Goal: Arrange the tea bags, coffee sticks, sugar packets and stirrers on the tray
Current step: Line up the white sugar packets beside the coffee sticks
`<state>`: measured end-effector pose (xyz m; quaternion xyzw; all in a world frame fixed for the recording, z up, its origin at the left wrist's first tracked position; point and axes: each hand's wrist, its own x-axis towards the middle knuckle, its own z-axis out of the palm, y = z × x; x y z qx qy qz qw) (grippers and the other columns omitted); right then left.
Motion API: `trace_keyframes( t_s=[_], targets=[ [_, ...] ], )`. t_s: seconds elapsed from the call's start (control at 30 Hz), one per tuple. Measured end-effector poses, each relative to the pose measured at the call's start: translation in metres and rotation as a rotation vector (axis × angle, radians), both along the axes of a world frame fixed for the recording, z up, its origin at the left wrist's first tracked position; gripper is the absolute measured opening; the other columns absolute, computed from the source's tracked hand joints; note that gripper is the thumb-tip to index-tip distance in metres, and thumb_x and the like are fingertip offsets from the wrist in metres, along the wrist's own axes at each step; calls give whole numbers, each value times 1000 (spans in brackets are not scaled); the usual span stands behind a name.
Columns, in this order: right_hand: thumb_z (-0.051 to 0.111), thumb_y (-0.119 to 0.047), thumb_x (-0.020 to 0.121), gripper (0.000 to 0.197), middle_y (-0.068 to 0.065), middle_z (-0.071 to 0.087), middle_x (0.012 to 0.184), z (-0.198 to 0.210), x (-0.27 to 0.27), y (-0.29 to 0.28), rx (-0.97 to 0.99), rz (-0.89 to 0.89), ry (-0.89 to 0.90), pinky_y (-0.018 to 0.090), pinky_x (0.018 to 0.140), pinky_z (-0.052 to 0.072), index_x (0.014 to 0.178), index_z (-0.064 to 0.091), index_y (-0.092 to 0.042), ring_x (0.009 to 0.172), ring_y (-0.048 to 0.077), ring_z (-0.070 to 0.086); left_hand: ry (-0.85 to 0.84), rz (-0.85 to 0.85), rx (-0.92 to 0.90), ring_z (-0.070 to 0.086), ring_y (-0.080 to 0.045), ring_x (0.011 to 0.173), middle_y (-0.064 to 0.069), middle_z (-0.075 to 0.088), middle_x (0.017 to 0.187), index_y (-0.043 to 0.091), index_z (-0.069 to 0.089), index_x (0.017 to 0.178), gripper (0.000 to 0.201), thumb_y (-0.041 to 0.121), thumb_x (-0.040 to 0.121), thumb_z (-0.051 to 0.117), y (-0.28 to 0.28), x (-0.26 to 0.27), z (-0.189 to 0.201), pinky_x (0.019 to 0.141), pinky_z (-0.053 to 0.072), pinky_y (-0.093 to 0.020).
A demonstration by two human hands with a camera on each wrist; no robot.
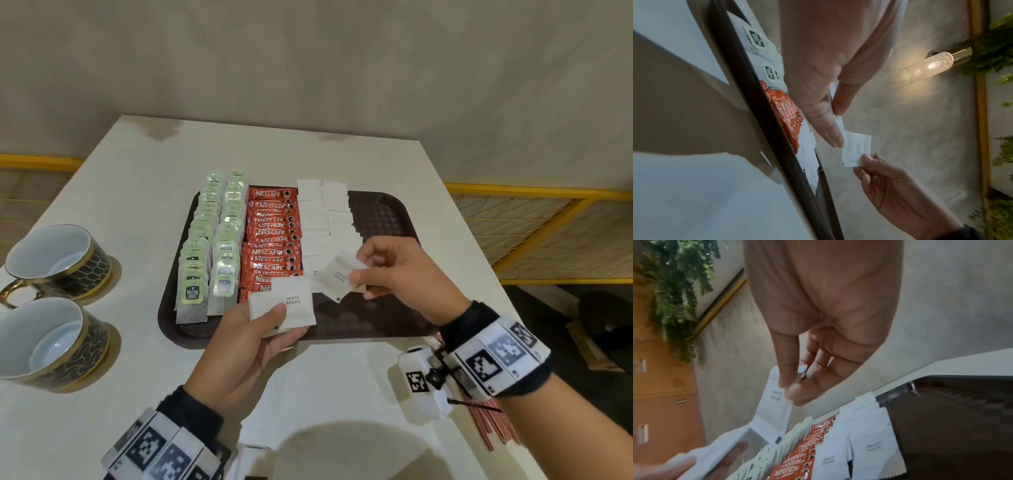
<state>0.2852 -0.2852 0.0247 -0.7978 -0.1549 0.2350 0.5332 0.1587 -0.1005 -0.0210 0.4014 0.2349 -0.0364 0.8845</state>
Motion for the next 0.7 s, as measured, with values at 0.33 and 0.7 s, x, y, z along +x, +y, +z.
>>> trace_keyframes(
  t_s=[0.33,0.7],
  targets=[
    [70,3,83,9,6,73,81,5,-34,7,52,57,144,25,63,58,83,65,-4,69,14,69,-46,15,173,73,-29,87,-13,73,106,7,64,115,28,5,88,61,-9,-10,4,69,61,-36],
    [67,4,85,12,16,74,91,-16,-35,17,44,50,206,30,72,58,95,67,-3,84,25,72,-80,37,138,72,-26,96,-11,73,107,5,63,115,41,10,75,66,-9,-16,-4,66,60,-27]
  ],
)
